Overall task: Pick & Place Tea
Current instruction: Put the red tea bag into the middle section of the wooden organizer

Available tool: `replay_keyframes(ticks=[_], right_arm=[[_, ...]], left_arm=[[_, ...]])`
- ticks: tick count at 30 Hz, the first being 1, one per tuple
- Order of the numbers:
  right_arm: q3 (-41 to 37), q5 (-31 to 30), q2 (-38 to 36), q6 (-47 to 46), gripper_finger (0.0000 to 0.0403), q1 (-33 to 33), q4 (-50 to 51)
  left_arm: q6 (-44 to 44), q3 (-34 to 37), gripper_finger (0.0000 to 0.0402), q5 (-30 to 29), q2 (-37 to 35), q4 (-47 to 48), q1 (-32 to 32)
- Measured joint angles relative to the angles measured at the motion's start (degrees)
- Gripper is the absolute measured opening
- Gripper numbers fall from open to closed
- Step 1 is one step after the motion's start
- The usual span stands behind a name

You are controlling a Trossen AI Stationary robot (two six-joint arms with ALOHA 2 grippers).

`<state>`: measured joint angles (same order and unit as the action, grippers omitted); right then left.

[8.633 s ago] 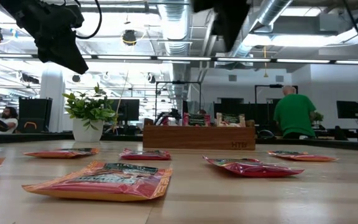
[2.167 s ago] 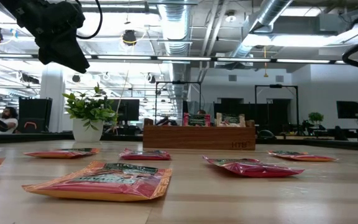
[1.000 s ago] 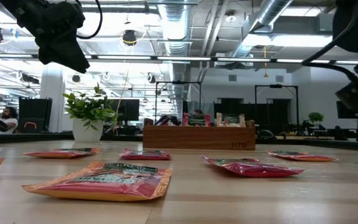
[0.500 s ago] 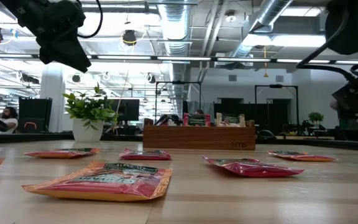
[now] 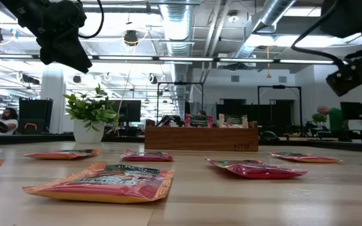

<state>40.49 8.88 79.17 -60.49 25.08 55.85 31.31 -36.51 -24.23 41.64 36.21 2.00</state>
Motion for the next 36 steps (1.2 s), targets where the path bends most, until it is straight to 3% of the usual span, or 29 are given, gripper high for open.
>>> replay_keyframes(ticks=[7,16,19,30,36], right_arm=[[-3.52,0.72,-0.09,-2.51,0.0085,0.01,-8.44],[-6.69,2.16,3.75,-5.15,0.0152,-0.11,-12.57],[-6.74,2.38,4.38,-5.53,0.0155,-0.22,-12.75],[-6.95,2.62,4.01,-0.24,0.0011,-2.69,-11.39],[-2.47,-2.13,4.82,5.46,0.0006,-4.68,-3.13]], left_arm=[[0.00,0.00,0.0138,0.00,-0.01,0.04,0.00],[-0.42,0.02,0.0137,0.11,-0.01,0.07,0.00],[-0.42,0.02,0.0138,0.15,-0.01,0.07,0.00],[-0.44,0.04,0.0138,0.15,0.58,-0.04,0.00],[-0.46,0.05,0.0138,0.09,2.68,-1.81,0.00]])
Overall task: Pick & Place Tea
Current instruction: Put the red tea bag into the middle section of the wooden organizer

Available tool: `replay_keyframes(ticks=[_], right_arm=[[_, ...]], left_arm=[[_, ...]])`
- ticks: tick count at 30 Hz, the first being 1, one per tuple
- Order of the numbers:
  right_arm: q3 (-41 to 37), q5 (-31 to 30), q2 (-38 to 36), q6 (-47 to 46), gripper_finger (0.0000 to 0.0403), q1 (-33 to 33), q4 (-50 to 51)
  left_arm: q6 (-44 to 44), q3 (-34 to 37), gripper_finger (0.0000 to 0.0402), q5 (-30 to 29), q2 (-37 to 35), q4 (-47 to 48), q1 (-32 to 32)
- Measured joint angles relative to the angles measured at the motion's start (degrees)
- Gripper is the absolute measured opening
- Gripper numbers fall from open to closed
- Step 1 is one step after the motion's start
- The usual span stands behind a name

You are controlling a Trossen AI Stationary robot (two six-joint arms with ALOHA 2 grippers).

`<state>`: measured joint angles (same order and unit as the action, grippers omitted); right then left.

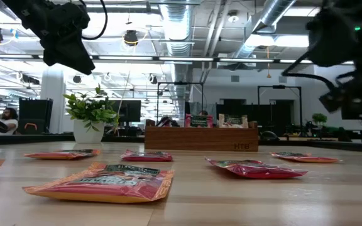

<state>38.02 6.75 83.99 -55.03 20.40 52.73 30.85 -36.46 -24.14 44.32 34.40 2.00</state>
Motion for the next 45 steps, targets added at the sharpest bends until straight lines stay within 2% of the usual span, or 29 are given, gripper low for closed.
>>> replay_keyframes(ticks=[6,12,17,23,27,36,42,45], right_arm=[[9.42,-3.94,-0.15,3.44,0.0002,-0.43,8.06],[21.28,-14.40,-0.09,10.27,0.0001,-2.40,12.85],[28.63,-21.90,-0.11,19.91,0.0001,-7.64,12.94],[33.56,-23.99,0.17,31.90,0.0000,-15.76,8.88],[38.99,-24.70,5.04,39.29,0.0000,-19.52,8.49],[59.55,-30.03,25.21,58.47,0.0000,-21.76,7.56],[69.75,-34.61,36.62,64.91,0.0000,-23.22,9.11],[71.77,-35.91,40.52,66.48,0.0000,-23.62,10.96]], left_arm=[[-0.02,-0.01,0.0138,0.10,3.27,-1.74,0.00],[0.00,-0.01,0.0138,1.40,5.74,-3.07,0.00],[0.49,-0.01,0.0138,1.64,5.96,-3.34,0.00],[1.03,-0.01,0.0137,1.86,5.80,-3.30,0.00],[1.56,-0.01,0.0137,1.90,4.65,-2.77,0.00],[3.50,-0.08,0.0138,1.37,-3.92,2.27,-0.09],[4.46,-0.05,0.0137,1.38,-10.14,5.96,-0.11],[4.59,-0.07,0.0138,1.36,-11.67,6.87,-0.11]])
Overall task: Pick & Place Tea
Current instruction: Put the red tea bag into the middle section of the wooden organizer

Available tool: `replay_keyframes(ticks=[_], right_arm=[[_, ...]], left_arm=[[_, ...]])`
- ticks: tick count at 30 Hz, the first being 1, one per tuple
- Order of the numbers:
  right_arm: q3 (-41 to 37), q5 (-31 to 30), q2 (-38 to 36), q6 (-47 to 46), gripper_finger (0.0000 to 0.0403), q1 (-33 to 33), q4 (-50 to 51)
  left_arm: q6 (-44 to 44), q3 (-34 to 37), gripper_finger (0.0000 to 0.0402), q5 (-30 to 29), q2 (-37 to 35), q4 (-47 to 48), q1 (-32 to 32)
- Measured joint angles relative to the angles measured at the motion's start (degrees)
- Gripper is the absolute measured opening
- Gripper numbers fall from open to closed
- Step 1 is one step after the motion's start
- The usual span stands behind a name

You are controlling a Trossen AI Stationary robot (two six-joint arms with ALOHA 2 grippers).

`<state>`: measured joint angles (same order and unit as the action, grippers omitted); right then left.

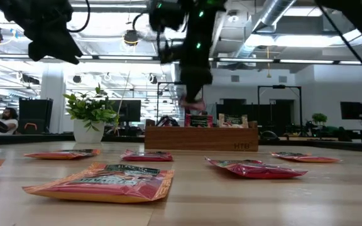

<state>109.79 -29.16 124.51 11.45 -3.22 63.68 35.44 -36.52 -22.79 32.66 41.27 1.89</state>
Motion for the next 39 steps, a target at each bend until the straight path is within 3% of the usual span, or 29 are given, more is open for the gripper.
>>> replay_keyframes(ticks=[7,39], right_arm=[[0.40,-3.09,4.18,-1.34,0.0000,0.04,4.67],[0.40,-2.67,4.20,-0.44,0.0000,-1.34,2.25]], left_arm=[[-0.02,0.01,0.0137,0.02,-1.20,1.76,0.00],[-1.60,0.01,0.0138,0.02,-1.17,1.95,0.00]])
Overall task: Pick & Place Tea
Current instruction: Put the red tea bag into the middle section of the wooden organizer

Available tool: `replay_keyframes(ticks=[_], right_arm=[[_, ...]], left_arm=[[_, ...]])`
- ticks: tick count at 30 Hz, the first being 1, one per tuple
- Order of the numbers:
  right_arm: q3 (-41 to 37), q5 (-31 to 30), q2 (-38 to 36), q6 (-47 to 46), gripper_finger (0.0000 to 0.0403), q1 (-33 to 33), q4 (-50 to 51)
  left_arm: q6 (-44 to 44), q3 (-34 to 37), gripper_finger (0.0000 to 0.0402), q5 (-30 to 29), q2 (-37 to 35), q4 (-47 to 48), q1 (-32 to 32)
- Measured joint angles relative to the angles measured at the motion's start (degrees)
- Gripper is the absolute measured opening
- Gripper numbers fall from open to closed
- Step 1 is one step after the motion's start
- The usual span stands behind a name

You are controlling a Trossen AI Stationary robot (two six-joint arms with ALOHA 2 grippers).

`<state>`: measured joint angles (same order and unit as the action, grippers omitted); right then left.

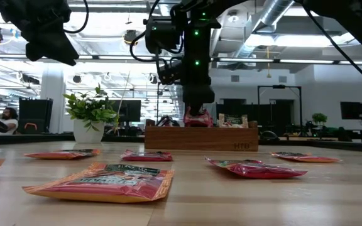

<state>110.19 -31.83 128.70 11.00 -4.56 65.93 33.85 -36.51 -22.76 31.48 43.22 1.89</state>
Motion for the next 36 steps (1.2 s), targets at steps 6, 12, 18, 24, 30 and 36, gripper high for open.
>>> replay_keyframes(ticks=[6,12,18,24,30,36], right_arm=[[0.00,0.42,0.00,0.02,0.0000,-0.08,1.15],[0.00,0.43,0.00,0.00,0.0000,-0.11,1.38],[0.00,1.00,0.00,0.07,0.0001,-0.10,1.36],[-0.02,2.05,0.00,0.13,0.0033,-0.11,1.32],[-0.02,1.87,0.00,0.07,0.0064,-0.59,1.11],[-0.02,1.78,0.00,0.07,0.0067,-1.22,1.29]], left_arm=[[0.00,0.00,0.0137,0.00,0.00,0.00,0.00],[0.00,0.00,0.0137,0.00,0.00,0.00,0.00],[0.00,0.00,0.0138,0.00,0.00,0.00,0.00],[0.00,0.00,0.0138,0.00,0.00,0.00,0.00],[-0.26,0.00,0.0138,-0.01,0.00,0.00,0.00],[-1.07,0.00,0.0138,0.00,0.00,-0.02,0.00]])
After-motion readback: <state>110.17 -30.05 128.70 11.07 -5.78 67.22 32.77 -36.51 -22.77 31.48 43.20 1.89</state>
